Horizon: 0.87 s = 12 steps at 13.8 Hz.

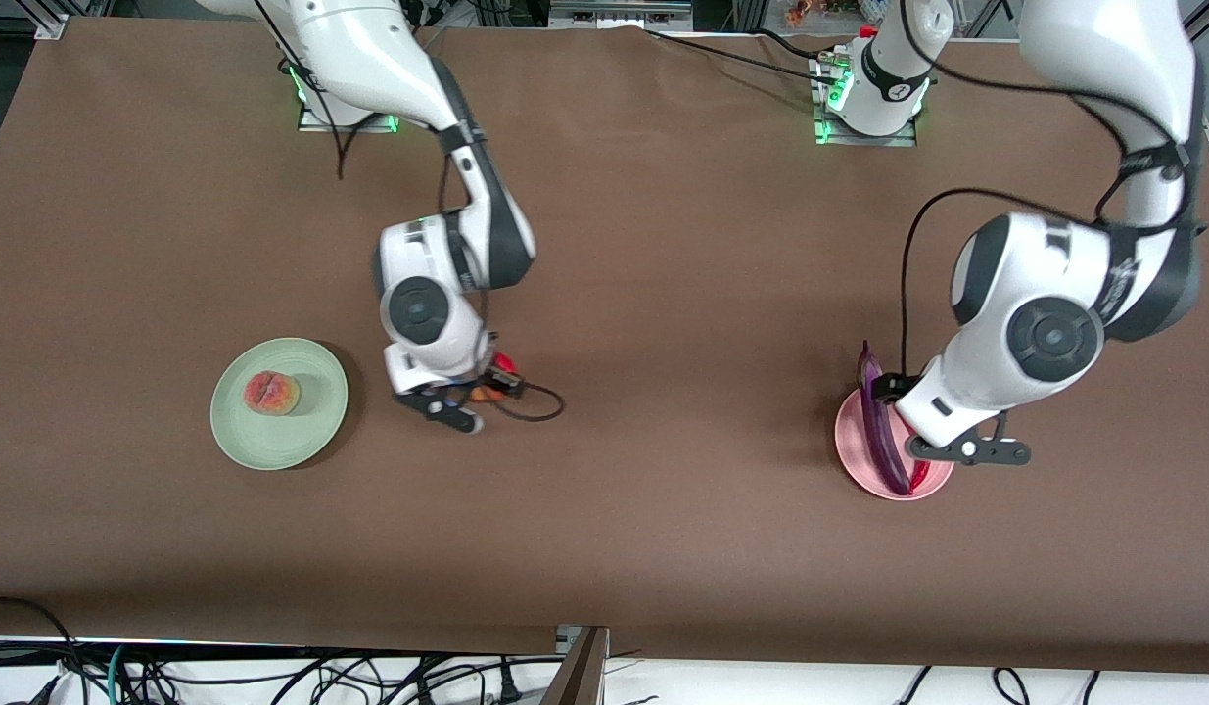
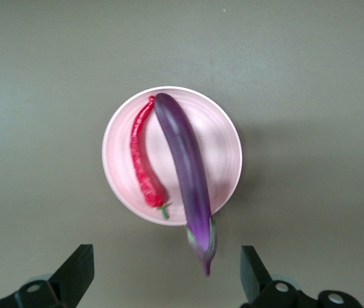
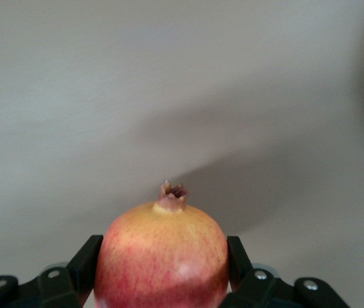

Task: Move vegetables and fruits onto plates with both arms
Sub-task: 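Carry the pomegranate to the green plate while the left gripper withdraws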

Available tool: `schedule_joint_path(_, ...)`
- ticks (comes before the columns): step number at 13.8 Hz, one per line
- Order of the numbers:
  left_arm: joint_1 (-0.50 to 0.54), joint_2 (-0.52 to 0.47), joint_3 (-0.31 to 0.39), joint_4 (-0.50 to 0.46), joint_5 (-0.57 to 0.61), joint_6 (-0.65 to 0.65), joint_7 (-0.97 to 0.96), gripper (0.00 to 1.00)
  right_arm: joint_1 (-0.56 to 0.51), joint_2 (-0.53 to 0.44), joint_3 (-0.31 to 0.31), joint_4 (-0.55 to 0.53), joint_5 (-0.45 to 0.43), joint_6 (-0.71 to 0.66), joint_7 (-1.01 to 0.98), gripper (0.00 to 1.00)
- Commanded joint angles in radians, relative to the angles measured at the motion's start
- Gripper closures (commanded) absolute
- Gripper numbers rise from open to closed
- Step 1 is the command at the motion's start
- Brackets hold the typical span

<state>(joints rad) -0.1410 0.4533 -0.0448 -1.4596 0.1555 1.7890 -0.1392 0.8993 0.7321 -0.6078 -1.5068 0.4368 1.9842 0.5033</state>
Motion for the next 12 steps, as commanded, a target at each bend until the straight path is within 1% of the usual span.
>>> schedule_joint_path(1, 0.021, -0.115, -0.001, -0.018, -0.001, -0.095, 0.123, 0.0, -0.037, -0.016, -0.098, -0.027, 0.013, -0.12, -0.283, 0.8)
schedule_joint_path(3, 0.032, -0.191, -0.001, -0.018, -0.014, -0.219, 0.144, 0.0, -0.126, -0.011, -0.099, -0.05, 0.005, -0.139, -0.435, 0.8)
schedule_joint_path(5, 0.044, -0.258, 0.02, -0.016, -0.103, -0.282, 0.15, 0.0, -0.192, -0.005, -0.098, -0.072, 0.005, -0.137, -0.563, 0.8)
schedule_joint_path(6, 0.047, -0.306, 0.029, -0.031, -0.126, -0.29, 0.162, 0.0, -0.216, 0.006, -0.096, -0.076, 0.005, -0.136, -0.606, 0.8)
schedule_joint_path(8, 0.06, -0.317, 0.037, -0.036, -0.14, -0.269, 0.171, 0.0, -0.243, 0.027, -0.096, -0.078, 0.006, -0.128, -0.646, 0.8)
schedule_joint_path(10, 0.122, -0.32, 0.031, -0.041, -0.139, -0.231, 0.17, 0.0, -0.249, 0.049, -0.095, -0.078, 0.01, -0.122, -0.648, 0.8)
schedule_joint_path(11, 0.141, -0.324, 0.028, -0.048, -0.139, -0.23, 0.164, 0.0, -0.25, 0.053, -0.093, -0.078, 0.01, -0.108, -0.648, 0.8)
schedule_joint_path(12, 0.147, -0.349, 0.028, -0.076, -0.139, -0.226, 0.155, 0.0, -0.25, 0.059, -0.093, -0.078, 0.01, -0.101, -0.648, 0.8)
